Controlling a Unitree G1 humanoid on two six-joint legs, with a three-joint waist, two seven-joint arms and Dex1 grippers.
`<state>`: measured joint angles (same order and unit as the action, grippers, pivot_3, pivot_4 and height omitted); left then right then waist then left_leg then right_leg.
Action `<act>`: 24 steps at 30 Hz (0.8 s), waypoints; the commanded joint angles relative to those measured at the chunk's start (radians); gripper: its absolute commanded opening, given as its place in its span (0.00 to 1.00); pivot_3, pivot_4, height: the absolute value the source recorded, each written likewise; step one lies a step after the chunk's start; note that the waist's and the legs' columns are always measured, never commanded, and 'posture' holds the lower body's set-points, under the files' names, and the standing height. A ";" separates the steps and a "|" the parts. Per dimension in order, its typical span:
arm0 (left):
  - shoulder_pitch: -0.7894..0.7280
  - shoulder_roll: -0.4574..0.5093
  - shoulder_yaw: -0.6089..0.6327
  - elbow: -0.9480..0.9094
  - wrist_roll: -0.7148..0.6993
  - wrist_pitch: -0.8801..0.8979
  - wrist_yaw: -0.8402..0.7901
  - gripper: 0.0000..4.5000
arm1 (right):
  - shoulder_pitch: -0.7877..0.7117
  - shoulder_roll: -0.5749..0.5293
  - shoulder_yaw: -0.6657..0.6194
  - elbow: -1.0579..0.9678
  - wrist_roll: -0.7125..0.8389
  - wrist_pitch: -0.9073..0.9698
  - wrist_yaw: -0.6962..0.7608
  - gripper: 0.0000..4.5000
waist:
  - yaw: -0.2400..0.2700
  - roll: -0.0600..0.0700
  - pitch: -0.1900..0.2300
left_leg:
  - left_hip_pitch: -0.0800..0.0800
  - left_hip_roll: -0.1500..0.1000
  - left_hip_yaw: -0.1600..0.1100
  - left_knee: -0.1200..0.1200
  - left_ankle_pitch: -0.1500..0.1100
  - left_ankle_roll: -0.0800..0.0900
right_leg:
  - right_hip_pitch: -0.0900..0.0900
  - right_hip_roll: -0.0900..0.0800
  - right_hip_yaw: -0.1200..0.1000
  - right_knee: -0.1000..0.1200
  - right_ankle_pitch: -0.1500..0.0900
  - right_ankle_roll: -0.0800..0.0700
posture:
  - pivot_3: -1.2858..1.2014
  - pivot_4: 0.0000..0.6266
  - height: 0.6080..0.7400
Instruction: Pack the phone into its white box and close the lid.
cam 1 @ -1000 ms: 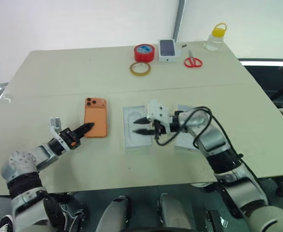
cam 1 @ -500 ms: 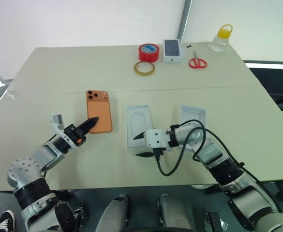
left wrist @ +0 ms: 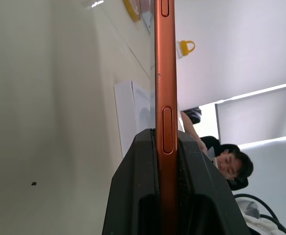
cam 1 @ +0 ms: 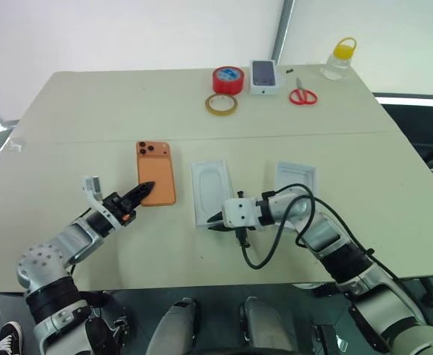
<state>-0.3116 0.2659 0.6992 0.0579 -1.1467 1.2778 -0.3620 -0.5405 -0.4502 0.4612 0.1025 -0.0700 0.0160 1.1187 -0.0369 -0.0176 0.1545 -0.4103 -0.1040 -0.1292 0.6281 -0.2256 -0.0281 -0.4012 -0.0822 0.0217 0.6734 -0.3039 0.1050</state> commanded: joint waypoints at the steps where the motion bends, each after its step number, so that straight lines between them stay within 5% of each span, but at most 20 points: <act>1: -0.005 0.018 -0.006 -0.033 -0.056 -0.020 0.001 0.00 | -0.002 0.015 -0.005 -0.013 0.000 0.014 -0.017 0.01 | -0.001 0.000 0.000 | 0.000 0.000 0.000 0.000 0.000 0.000 | 0.000 0.000 0.000 0.000 0.000 0.000 | 0.52 0.24 1.00; 15: -0.025 0.022 -0.052 -0.010 -0.082 -0.074 0.028 0.00 | -0.114 0.165 -0.031 0.087 -0.060 0.171 -0.253 0.01 | 0.002 0.000 0.000 | 0.000 0.000 0.000 -0.001 0.000 -0.001 | -0.002 0.000 0.000 -0.002 0.000 -0.001 | 0.52 0.24 1.00; 24: -0.040 0.025 -0.081 0.005 -0.089 -0.090 0.035 0.00 | -0.069 0.142 -0.013 -0.007 -0.030 0.193 -0.185 0.01 | 0.003 0.000 0.000 | 0.000 0.000 0.000 -0.001 0.000 -0.001 | 0.000 0.000 0.000 -0.002 0.000 0.000 | 0.52 0.24 1.00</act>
<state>-0.3219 0.2752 0.6147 0.0775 -1.1919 1.2074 -0.3174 -0.6145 -0.2998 0.4436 0.1603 -0.1221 0.2267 0.9076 -0.0340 -0.0176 0.1546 -0.4103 -0.1040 -0.1292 0.6273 -0.2253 -0.0287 -0.4012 -0.0820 0.0215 0.6709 -0.3035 0.1045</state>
